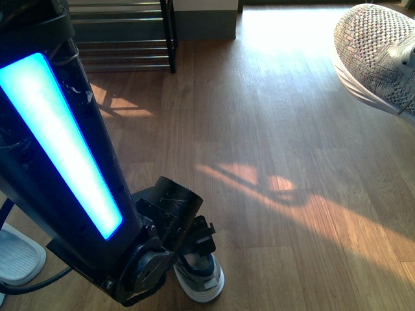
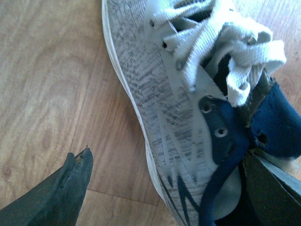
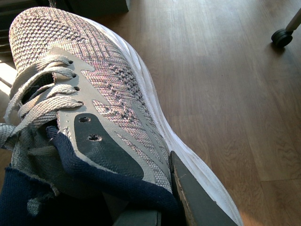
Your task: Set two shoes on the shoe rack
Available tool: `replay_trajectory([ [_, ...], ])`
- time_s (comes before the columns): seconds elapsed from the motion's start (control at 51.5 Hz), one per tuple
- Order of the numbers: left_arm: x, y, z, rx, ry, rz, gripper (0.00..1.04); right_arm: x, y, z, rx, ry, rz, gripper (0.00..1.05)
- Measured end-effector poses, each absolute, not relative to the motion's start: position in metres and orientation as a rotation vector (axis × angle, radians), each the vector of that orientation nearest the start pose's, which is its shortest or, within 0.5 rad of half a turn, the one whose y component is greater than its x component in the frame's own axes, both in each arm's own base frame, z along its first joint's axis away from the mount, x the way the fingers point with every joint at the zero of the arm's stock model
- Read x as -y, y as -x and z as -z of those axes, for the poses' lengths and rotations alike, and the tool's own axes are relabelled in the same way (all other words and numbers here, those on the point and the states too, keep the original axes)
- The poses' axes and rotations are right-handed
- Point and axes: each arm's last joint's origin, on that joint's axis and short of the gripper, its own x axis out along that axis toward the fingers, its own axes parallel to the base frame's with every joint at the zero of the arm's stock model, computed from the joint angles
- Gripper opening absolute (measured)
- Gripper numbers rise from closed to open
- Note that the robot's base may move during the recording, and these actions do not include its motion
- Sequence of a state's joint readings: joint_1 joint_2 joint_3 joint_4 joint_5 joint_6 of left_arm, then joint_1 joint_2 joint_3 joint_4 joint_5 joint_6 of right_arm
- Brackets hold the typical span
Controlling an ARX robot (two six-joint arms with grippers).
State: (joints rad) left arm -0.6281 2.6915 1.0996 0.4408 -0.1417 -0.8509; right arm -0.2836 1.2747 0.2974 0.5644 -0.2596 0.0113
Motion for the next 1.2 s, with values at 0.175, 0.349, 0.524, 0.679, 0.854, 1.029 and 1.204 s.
replay_trajectory([
  [0.175,0.201,-0.284,0.115,-1.147,0.309,-0.042,0.95,0.054,-0.211,-0.148,-0.398,-0.122,0.026,0.01],
  [0.349,0.198,-0.278,0.114,-1.176,0.303,-0.032,0.95,0.054,-0.211,-0.148,-0.398,-0.122,0.026,0.01],
  [0.524,0.200,-0.281,0.119,-1.178,0.300,-0.033,0.95,0.054,-0.211,-0.148,-0.398,-0.122,0.026,0.01],
  [0.679,0.207,-0.290,0.143,-1.183,0.298,-0.031,0.95,0.054,-0.211,-0.148,-0.397,-0.122,0.026,0.01],
  [0.854,0.208,-0.302,0.174,-1.216,0.292,-0.042,0.93,0.054,-0.211,-0.148,-0.398,-0.122,0.026,0.01],
  [1.029,0.212,-0.312,0.174,-1.196,0.289,-0.019,0.69,0.054,-0.211,-0.148,-0.397,-0.122,0.026,0.01],
  [1.204,0.210,-0.318,0.177,-1.185,0.292,-0.037,0.51,0.054,-0.211,-0.148,-0.398,-0.122,0.026,0.01],
])
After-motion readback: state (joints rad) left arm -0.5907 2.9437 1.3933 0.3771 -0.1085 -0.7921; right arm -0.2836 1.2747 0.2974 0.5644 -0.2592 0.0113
